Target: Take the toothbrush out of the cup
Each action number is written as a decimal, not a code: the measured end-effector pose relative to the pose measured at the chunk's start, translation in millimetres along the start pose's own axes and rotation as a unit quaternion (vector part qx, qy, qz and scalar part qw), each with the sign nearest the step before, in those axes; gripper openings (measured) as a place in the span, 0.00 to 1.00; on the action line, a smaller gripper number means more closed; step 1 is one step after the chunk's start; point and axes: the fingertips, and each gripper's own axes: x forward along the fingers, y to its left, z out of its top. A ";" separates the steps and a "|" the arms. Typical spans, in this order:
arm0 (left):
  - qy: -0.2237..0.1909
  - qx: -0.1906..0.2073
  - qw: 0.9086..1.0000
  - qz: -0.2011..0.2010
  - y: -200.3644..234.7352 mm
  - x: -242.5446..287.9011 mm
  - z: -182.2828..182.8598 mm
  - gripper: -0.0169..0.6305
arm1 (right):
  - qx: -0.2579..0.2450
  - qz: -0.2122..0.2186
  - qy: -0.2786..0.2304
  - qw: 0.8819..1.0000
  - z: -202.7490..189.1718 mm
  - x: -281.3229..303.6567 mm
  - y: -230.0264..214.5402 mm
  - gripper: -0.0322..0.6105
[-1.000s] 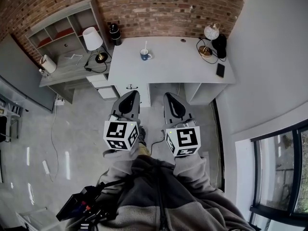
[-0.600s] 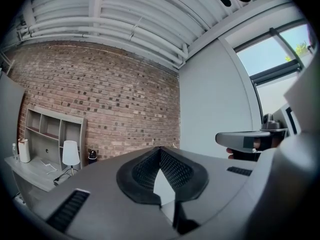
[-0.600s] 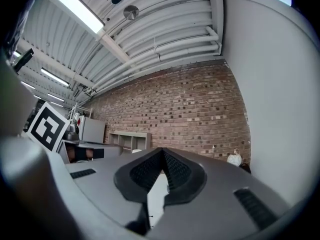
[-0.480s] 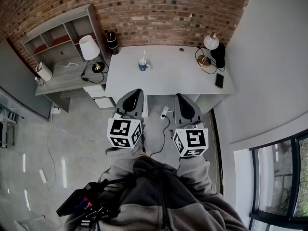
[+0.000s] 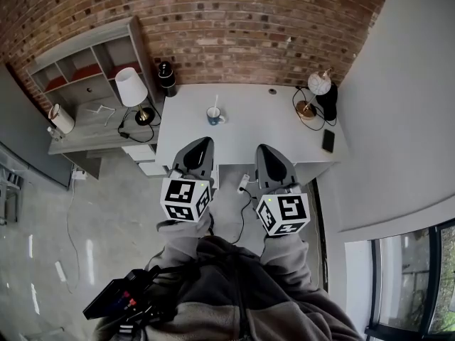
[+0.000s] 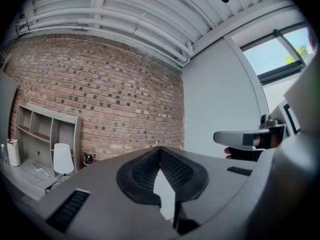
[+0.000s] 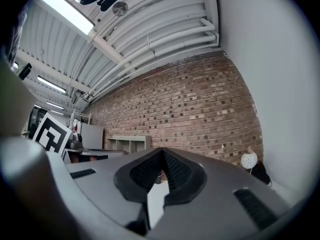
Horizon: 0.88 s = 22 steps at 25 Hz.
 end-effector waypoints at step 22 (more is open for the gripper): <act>0.061 -0.046 0.997 0.001 154.5 119.1 -33.3 0.03 | -0.009 0.025 0.098 0.995 -58.9 206.4 5.4 0.05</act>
